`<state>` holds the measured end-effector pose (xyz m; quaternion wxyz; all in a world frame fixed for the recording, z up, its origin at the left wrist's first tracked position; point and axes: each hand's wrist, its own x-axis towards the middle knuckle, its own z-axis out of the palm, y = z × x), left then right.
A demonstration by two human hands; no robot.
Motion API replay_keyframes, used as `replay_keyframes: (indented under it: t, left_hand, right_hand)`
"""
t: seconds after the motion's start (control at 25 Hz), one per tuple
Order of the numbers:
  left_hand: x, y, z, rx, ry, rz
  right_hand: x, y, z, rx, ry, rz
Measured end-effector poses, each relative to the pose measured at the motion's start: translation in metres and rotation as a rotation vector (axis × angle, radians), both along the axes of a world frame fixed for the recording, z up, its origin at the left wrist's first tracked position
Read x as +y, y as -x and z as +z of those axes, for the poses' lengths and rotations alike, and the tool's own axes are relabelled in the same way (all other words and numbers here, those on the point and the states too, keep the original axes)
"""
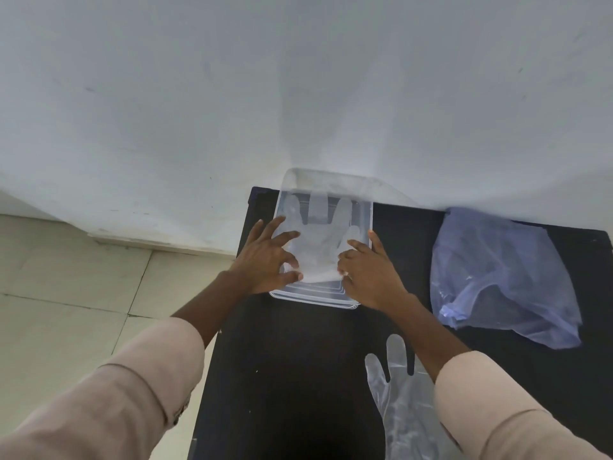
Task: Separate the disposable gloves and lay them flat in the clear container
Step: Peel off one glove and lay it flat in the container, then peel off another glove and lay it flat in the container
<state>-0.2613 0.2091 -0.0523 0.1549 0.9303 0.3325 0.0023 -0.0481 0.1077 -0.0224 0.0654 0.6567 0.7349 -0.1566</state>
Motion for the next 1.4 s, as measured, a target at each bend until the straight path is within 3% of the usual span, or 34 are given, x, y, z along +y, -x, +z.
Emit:
replay_keyframes:
  t: [0.2,0.48,0.56,0.64,0.8,0.88,0.96,1.4]
  left_hand:
    - [0.006,-0.001,0.010,0.266,0.004,-0.090]
    - [0.005,-0.008,0.017,0.434,-0.001,-0.077]
    - [0.001,-0.013,0.025,0.386,0.012,-0.030]
    - [-0.007,-0.022,0.036,0.160,0.058,0.067]
    - [-0.031,-0.052,0.079,-0.470,0.520,0.418]
    - [-0.049,-0.063,0.098,-0.577,0.706,0.481]
    - [-0.072,-0.069,0.110,-0.620,0.833,0.479]
    - [-0.233,-0.063,0.097,-0.491,1.042,0.311]
  right_hand:
    - [0.002,-0.002,0.003,-0.175,0.156,0.163]
    - [0.007,-0.005,0.002,-0.284,0.238,0.240]
    - [0.006,-0.008,0.009,-0.155,0.175,0.201]
    - [0.003,-0.011,0.022,0.051,0.029,0.104]
    - [-0.020,-0.019,0.050,0.602,-0.208,-0.348]
    - [-0.036,-0.022,0.064,0.952,-0.169,-0.638]
    - [-0.059,-0.022,0.075,1.176,-0.137,-0.816]
    - [-0.235,0.004,0.075,1.099,-0.081,-1.091]
